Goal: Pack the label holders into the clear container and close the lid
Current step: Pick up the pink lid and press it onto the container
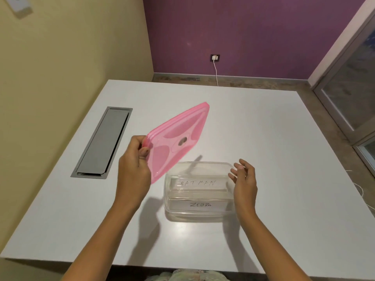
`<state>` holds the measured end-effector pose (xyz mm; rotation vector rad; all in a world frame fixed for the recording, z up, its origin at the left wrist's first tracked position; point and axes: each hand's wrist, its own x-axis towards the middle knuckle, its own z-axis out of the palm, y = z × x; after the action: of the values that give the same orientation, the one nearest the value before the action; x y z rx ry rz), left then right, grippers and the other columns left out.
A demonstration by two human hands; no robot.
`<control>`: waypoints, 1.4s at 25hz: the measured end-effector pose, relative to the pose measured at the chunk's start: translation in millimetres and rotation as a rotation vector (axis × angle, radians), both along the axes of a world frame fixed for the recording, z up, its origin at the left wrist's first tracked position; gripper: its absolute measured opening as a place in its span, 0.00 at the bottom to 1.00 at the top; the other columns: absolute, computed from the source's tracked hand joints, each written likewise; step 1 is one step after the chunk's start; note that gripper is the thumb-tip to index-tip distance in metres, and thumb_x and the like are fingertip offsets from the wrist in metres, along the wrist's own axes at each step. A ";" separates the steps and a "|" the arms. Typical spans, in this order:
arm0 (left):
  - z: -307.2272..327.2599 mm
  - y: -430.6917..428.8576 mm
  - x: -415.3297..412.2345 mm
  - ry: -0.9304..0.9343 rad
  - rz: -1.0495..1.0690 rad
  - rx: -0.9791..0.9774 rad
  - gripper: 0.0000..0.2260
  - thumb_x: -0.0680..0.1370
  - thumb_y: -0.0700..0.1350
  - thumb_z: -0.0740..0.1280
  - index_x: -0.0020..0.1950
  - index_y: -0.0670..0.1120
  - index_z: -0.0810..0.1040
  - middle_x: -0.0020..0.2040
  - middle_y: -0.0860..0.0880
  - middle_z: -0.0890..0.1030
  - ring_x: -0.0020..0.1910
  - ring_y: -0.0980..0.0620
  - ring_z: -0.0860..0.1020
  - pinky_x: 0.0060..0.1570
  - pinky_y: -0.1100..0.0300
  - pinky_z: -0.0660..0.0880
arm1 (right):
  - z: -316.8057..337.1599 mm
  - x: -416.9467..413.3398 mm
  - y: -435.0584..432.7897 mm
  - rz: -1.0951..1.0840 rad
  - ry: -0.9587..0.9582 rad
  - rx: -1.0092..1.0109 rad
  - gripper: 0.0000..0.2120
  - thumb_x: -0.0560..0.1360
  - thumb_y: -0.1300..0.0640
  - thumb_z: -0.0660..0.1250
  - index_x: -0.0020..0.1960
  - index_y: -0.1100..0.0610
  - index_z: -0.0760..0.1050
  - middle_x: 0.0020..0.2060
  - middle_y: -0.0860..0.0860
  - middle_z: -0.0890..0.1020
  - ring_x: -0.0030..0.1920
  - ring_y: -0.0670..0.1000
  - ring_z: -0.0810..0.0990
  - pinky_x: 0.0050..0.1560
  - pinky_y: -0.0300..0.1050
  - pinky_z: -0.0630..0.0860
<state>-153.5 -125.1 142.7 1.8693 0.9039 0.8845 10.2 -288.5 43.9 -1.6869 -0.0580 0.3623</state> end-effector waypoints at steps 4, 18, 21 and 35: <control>-13.0 3.1 16.8 -0.059 -0.163 -0.330 0.12 0.82 0.41 0.54 0.42 0.49 0.73 0.36 0.54 0.75 0.35 0.56 0.70 0.37 0.63 0.67 | -6.8 13.5 -11.5 0.064 0.063 -0.064 0.13 0.80 0.46 0.56 0.63 0.40 0.69 0.61 0.45 0.77 0.56 0.44 0.77 0.64 0.49 0.72; -91.8 17.1 41.8 0.197 -0.029 -0.388 0.07 0.78 0.46 0.63 0.49 0.45 0.80 0.41 0.50 0.80 0.36 0.52 0.78 0.38 0.58 0.78 | -38.0 3.9 -51.5 0.057 -0.042 -0.389 0.07 0.78 0.53 0.63 0.55 0.52 0.74 0.50 0.56 0.78 0.46 0.55 0.77 0.45 0.47 0.73; -108.5 16.0 52.7 0.271 0.043 -0.309 0.08 0.78 0.45 0.63 0.51 0.45 0.81 0.46 0.48 0.83 0.44 0.47 0.81 0.48 0.54 0.78 | -46.9 3.0 -46.6 0.040 -0.023 -0.475 0.09 0.78 0.54 0.62 0.56 0.56 0.74 0.51 0.59 0.77 0.44 0.55 0.75 0.45 0.44 0.69; -149.6 14.1 47.9 0.297 0.130 -0.208 0.09 0.78 0.43 0.62 0.55 0.43 0.79 0.54 0.44 0.78 0.49 0.46 0.77 0.48 0.58 0.70 | -51.9 -12.1 -32.9 0.101 -0.241 -0.764 0.15 0.79 0.52 0.62 0.61 0.60 0.72 0.56 0.59 0.73 0.55 0.61 0.74 0.49 0.49 0.72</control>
<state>-105.6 -111.0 -6.9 1.8026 1.2608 0.5693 -1.9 -321.5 -8.0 -2.4862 -0.2028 0.2669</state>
